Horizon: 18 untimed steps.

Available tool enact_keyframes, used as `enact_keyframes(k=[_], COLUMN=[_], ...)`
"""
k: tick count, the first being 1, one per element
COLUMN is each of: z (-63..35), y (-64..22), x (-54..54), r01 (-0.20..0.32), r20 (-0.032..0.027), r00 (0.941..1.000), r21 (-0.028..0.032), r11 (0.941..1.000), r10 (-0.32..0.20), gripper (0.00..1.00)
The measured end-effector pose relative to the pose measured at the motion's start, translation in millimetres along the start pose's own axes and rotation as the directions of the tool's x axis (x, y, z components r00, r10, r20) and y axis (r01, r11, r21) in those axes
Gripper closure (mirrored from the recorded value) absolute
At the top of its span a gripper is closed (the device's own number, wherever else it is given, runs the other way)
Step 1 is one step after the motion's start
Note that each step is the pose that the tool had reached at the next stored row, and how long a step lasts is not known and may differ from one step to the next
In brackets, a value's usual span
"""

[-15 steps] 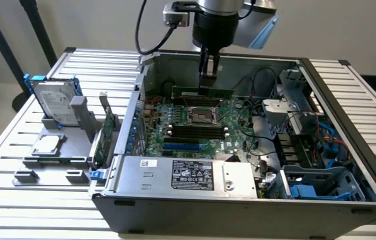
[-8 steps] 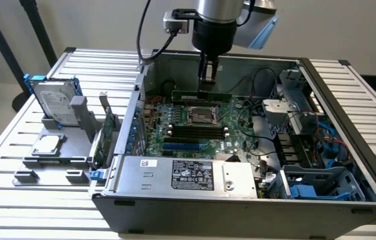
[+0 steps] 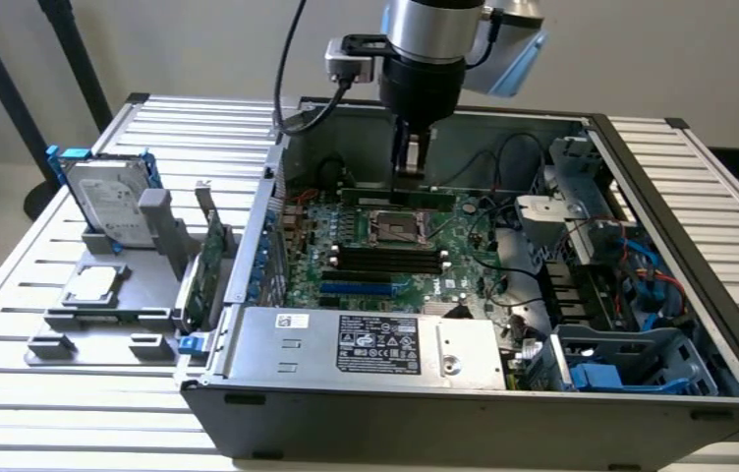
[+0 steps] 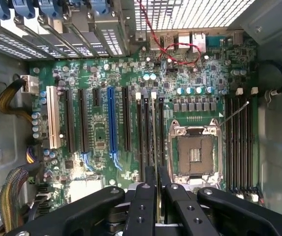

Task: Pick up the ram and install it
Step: 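Pick up the ram and move it above insertion slot, then insert the ram into the slot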

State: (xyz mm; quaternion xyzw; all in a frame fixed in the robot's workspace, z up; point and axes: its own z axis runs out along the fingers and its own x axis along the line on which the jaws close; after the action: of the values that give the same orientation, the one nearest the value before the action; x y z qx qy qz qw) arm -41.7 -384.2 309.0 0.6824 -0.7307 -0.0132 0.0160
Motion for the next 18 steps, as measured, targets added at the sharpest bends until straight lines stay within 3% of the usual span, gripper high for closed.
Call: enact_keyframes(k=[8, 18], z=[14.6, 32.6], y=[-1.9, -2.7], x=[13.0, 13.9], r01=[-0.005, -0.005], r20=[0.0016, 0.0016], r00=[1.0, 1.0], r21=[0.0001, 0.0], r11=[1.0, 1.0], r10=[0.005, 0.005], gripper=[0.86, 0.86])
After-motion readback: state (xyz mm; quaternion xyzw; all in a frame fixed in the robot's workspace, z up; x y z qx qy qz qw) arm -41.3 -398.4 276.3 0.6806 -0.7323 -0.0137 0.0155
